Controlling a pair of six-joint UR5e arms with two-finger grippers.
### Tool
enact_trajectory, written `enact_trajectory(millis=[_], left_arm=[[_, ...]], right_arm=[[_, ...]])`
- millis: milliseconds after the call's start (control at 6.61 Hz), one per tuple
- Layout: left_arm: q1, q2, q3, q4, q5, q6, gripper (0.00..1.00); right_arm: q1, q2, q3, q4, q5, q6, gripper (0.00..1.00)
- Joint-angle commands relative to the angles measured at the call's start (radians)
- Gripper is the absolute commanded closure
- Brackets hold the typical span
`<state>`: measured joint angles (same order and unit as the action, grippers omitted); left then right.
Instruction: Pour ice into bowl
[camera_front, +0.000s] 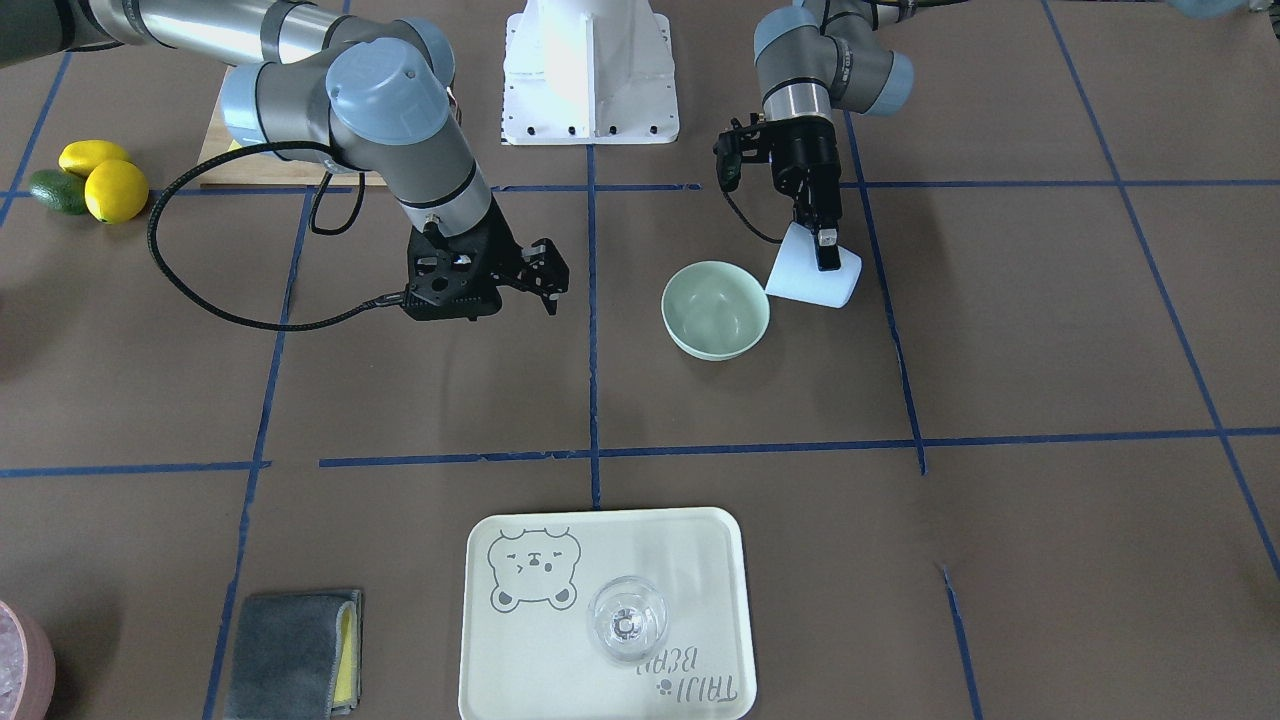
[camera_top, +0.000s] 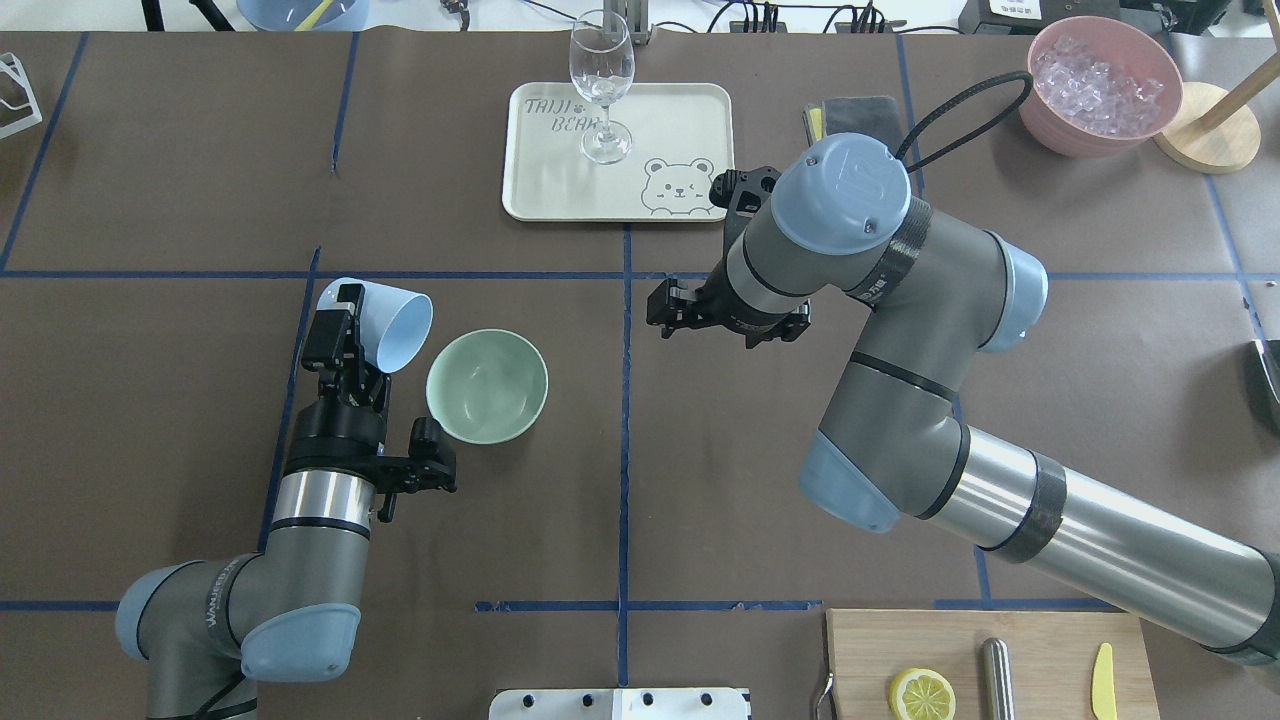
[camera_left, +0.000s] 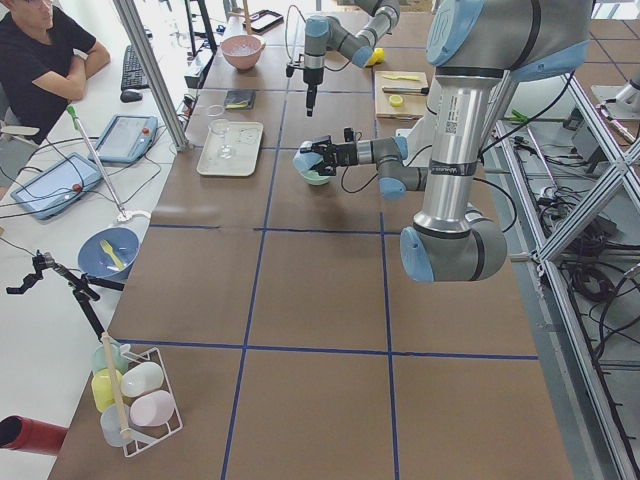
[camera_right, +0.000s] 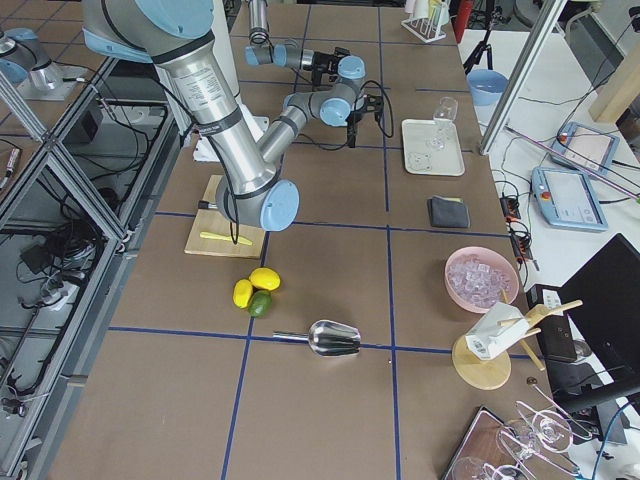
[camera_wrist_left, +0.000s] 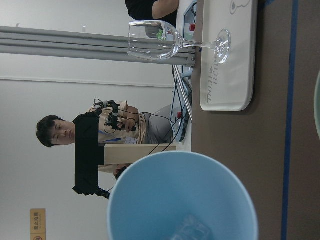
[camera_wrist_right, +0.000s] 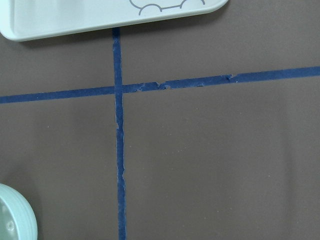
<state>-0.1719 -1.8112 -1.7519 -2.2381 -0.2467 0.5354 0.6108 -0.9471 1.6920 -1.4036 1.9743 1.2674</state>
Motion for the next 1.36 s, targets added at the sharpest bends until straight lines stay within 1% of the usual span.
enact_trajectory(millis=[0,151,757,1211], left_arm=[[0.0,-0.004,0.028,0.0,0.038,0.191,1.0],[0.003,-0.005,0.029,0.0,0.076,0.289,1.0],[0.008,-0.005,0.029,0.0,0.083,0.294,1.0],[0.006,-0.004,-0.044,-0.017,0.072,0.296,1.0]], right_arm=[[0.001,0.001,0.0,0.002,0.0,0.003,0.0],[0.001,0.001,0.0,0.002,0.0,0.006,0.0],[0.001,0.005,0.002,0.002,0.0,0.013,0.0],[0.0,0.01,0.002,0.002,-0.002,0.017,0.0]])
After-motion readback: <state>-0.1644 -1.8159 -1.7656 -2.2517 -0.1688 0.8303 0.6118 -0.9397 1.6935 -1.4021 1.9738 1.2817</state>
